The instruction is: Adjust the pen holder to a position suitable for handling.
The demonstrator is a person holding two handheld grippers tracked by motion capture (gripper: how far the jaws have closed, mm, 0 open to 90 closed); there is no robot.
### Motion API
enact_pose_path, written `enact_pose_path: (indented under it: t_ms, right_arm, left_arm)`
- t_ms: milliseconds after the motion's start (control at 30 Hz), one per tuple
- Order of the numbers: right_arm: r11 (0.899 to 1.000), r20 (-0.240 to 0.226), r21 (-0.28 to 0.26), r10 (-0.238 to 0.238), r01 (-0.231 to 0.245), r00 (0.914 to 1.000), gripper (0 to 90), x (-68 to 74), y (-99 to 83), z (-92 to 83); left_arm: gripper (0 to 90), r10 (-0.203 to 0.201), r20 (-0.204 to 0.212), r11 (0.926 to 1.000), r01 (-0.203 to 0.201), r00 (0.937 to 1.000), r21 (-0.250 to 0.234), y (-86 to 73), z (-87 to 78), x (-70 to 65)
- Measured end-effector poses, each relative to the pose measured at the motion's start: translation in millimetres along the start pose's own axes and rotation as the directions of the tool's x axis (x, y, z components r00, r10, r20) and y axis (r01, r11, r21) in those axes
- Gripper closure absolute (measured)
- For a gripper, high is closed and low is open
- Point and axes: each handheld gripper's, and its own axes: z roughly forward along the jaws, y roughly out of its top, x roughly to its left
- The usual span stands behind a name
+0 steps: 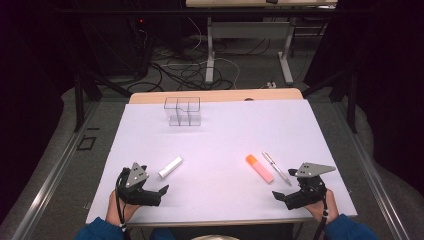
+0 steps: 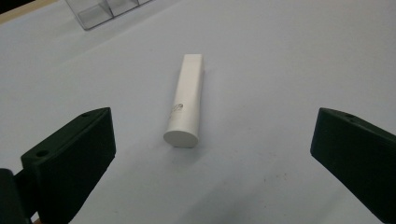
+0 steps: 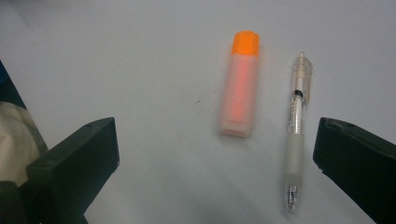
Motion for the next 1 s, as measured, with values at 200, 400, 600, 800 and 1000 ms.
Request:
enact_pose_path:
  t_ms: [200,400,600,800,1000]
  right_arm:
    - [1.0,0.004,0.003,0.006,-0.006,1.0,0.0,0.1,-0.1,0.3]
    - [1.0,-0.002,0.007,0.01,-0.01,0.9999,0.0,-0.2,-0.4,1.0]
    - [1.0,-0.004,0.002,0.01,-0.01,0.9999,0.0,-0.6,-1.0,2.0]
    - [1.0,0.001,0.001,0.008,-0.008,1.0,0.0,-0.6,-0.5,2.8]
    - [1.0,0.0,0.004,0.007,-0.007,1.0,0.1,-0.8,-0.4,3.0]
  left_arm:
    - [0.0,0.005,-0.001,1.0,-0.005,1.0,0.002,1.7,1.1,-0.2]
    - [0.0,0.001,0.011,0.9999,-0.001,0.9999,0.013,3.6,2.9,2.6]
    - [0.0,-0.004,0.003,1.0,0.004,1.0,-0.006,11.4,4.8,7.6]
    - [0.0,-0.005,0.006,1.0,0.005,1.0,0.005,21.1,12.8,14.3]
    - [0.0,-0.012,-0.003,0.9997,0.013,0.9999,0.019,30.4,23.4,28.3]
